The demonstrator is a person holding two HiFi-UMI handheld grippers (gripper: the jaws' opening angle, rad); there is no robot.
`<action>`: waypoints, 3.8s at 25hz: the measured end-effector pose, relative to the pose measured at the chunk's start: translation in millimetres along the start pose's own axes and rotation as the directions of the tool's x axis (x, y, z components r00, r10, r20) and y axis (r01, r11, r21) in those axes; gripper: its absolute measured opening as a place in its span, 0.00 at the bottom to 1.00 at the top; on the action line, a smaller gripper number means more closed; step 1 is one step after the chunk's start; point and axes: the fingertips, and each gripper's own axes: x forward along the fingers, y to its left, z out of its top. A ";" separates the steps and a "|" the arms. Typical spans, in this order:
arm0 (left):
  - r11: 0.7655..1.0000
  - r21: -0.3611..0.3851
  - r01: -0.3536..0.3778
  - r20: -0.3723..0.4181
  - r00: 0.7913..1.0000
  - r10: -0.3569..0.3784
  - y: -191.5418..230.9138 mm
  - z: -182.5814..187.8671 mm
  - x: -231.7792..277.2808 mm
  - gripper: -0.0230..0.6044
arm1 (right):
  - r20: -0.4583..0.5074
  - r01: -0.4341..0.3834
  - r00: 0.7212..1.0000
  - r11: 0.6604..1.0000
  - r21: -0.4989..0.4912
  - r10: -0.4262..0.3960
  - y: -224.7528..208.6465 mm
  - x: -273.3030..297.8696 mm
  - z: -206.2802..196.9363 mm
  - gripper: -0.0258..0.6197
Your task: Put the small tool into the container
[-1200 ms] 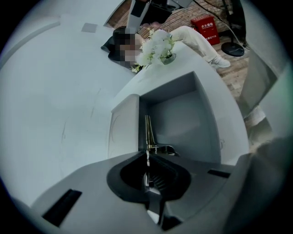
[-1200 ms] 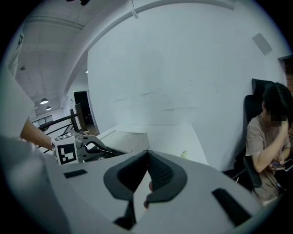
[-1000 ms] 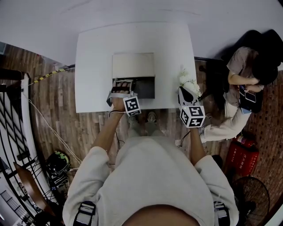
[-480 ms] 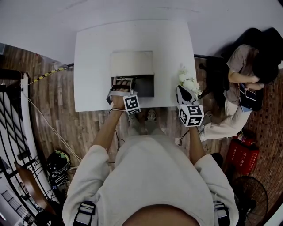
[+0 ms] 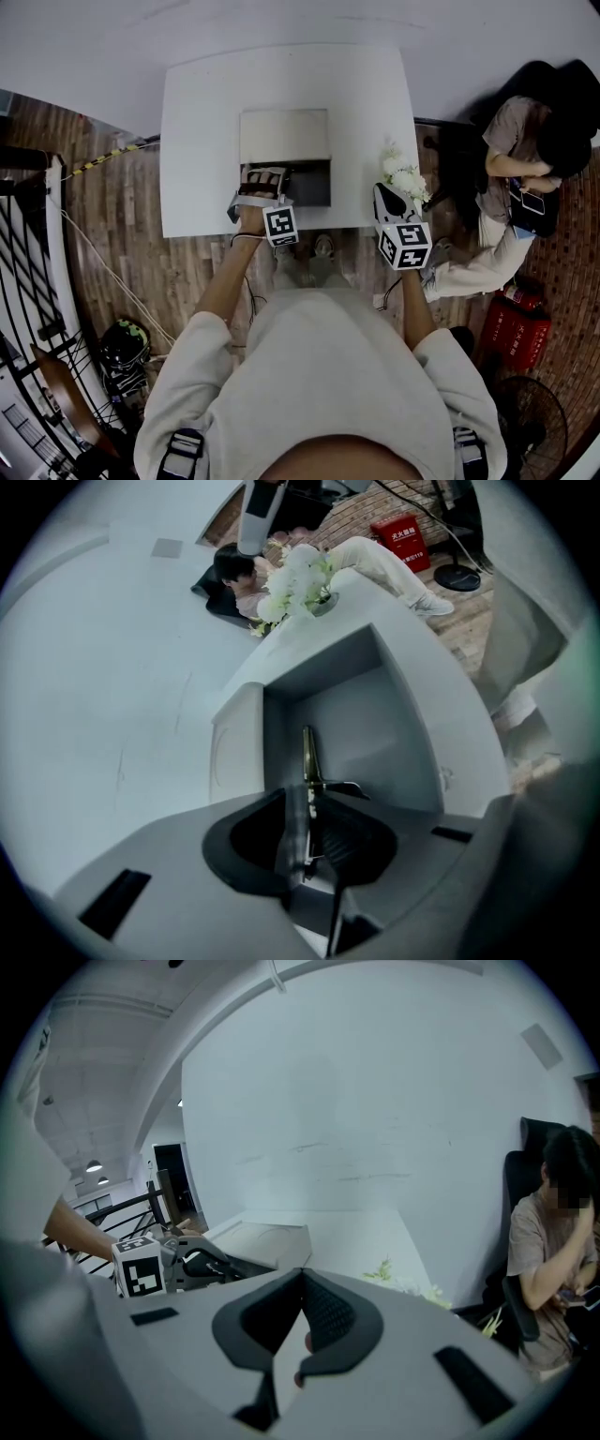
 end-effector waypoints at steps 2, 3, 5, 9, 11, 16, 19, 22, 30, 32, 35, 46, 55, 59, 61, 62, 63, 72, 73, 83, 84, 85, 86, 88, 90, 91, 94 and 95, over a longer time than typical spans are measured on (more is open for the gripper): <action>1.000 -0.010 -0.015 0.003 1.000 0.015 6.5 -0.5 -2.8 0.18 | 0.001 -0.003 1.000 1.000 -0.002 0.003 2.0 -0.1 0.4 0.04; 1.000 -0.015 -0.018 0.005 1.000 0.018 9.6 -0.1 -3.1 0.21 | 0.001 -0.004 1.000 1.000 -0.002 0.004 2.2 0.4 0.3 0.04; 1.000 -0.020 -0.023 0.010 1.000 0.023 15.9 0.7 -3.6 0.28 | 0.003 -0.007 1.000 1.000 -0.004 0.007 2.7 1.9 -0.2 0.04; 1.000 -0.012 -0.017 0.019 1.000 0.018 25.0 -1.1 -7.0 0.41 | 0.003 -0.013 1.000 1.000 -0.004 0.013 6.0 4.7 -1.4 0.04; 1.000 0.004 -0.003 0.021 1.000 0.003 28.7 -1.3 -9.5 0.50 | 0.003 -0.017 1.000 1.000 -0.003 0.017 7.8 5.7 -1.1 0.04; 0.999 0.040 0.035 0.046 0.998 -0.037 32.3 -1.0 -13.0 0.56 | -0.003 -0.031 1.000 1.000 -0.005 0.031 11.8 9.7 -2.0 0.04; 0.999 0.024 0.039 0.052 0.998 -0.040 39.4 -3.3 -19.5 0.57 | -0.009 -0.049 0.999 0.999 -0.008 0.049 16.8 12.6 -3.4 0.04; 0.997 0.027 0.076 0.078 0.994 -0.078 40.5 -2.2 -24.8 0.57 | -0.020 -0.070 0.997 0.997 -0.011 0.070 22.9 16.2 -5.3 0.04; 0.991 0.024 0.131 0.108 0.985 -0.133 35.5 -1.4 -33.2 0.62 | -0.036 -0.109 0.993 0.994 -0.021 0.109 36.3 24.2 -7.6 0.04; 0.989 0.013 0.147 0.110 0.983 -0.148 31.2 -2.2 -35.0 0.62 | -0.040 -0.112 0.993 0.994 -0.021 0.111 36.3 25.3 -7.9 0.04; 0.987 -0.013 0.160 0.112 0.981 -0.157 24.0 -5.3 -36.1 0.62 | -0.041 -0.115 0.993 0.993 -0.018 0.114 36.2 27.0 -8.2 0.04; 0.984 -0.074 0.159 0.087 0.984 -0.153 0.0 -18.5 -40.4 0.61 | -0.051 -0.139 0.989 0.990 -0.026 0.138 42.1 33.9 -13.3 0.04; 0.974 -0.208 0.092 0.106 0.992 -0.071 9.9 -32.6 -60.6 0.61 | -0.050 -0.154 0.987 0.987 -0.038 0.152 62.5 32.2 -9.5 0.04; 0.959 -0.276 0.059 0.119 0.993 -0.027 15.2 -33.8 -66.7 0.59 | -0.048 -0.156 0.987 0.987 -0.044 0.154 65.2 32.2 -8.1 0.04; 0.957 -0.291 0.010 0.124 0.992 0.028 23.0 -32.6 -74.4 0.37 | -0.044 -0.158 0.987 0.986 -0.045 0.156 67.3 29.3 -6.2 0.04; 0.954 -0.299 -0.016 0.127 0.990 0.057 27.1 -31.8 -78.4 0.30 | -0.041 -0.159 0.987 0.986 -0.046 0.158 68.5 27.9 -5.1 0.04; 0.950 -0.309 -0.036 0.129 0.988 0.080 30.4 -31.3 -81.6 0.26 | -0.038 -0.160 0.987 0.986 -0.047 0.159 69.6 26.9 -4.0 0.04; 0.897 -0.434 -0.086 0.132 0.979 0.157 43.4 -34.9 -95.1 0.06 | -0.021 -0.165 0.986 0.985 -0.057 0.164 79.5 26.6 4.0 0.04; 0.889 -0.449 -0.086 0.132 0.978 0.161 44.5 -35.2 -96.5 0.06 | -0.019 -0.166 0.986 0.984 -0.058 0.165 80.9 26.4 4.7 0.04; 0.769 -0.639 -0.038 0.169 0.967 0.189 56.6 -36.3 -105.8 0.05 | 0.023 -0.169 0.985 0.984 -0.055 0.171 90.2 25.9 20.5 0.04; 0.751 -0.659 -0.033 0.174 0.965 0.195 58.5 -36.0 -107.4 0.05 | 0.033 -0.168 0.985 0.984 -0.052 0.169 90.2 24.7 22.6 0.04; 0.735 -0.678 -0.030 0.178 0.963 0.204 61.0 -35.3 -109.4 0.05 | 0.045 -0.164 0.985 0.985 -0.050 0.166 90.0 23.3 25.2 0.04; 0.717 -0.697 -0.026 0.184 0.959 0.214 64.2 -34.4 -111.4 0.05 | 0.058 -0.157 0.985 0.986 -0.050 0.160 89.4 22.0 28.0 0.04; 0.665 -0.747 -0.009 0.203 0.949 0.240 72.8 -33.3 -116.1 0.05 | 0.079 -0.140 0.986 0.988 -0.061 0.144 88.9 20.9 33.8 0.04; 0.602 -0.798 0.014 0.220 0.937 0.270 82.8 -33.8 -121.0 0.05 | 0.094 -0.126 0.987 0.989 -0.079 0.134 89.9 21.4 40.1 0.04; 0.578 -0.815 0.022 0.226 0.932 0.283 87.8 -34.5 -123.1 0.05 | 0.101 -0.123 0.986 0.989 -0.084 0.131 90.7 22.1 43.2 0.04; 0.539 -0.841 0.040 0.245 0.918 0.313 101.1 -35.4 -127.0 0.05 | 0.118 -0.112 0.985 0.990 -0.087 0.122 91.0 24.2 51.1 0.04; 0.531 -0.846 0.045 0.251 0.913 0.323 105.3 -35.6 -128.4 0.05 | 0.123 -0.109 0.985 0.990 -0.088 0.120 90.9 24.4 53.3 0.04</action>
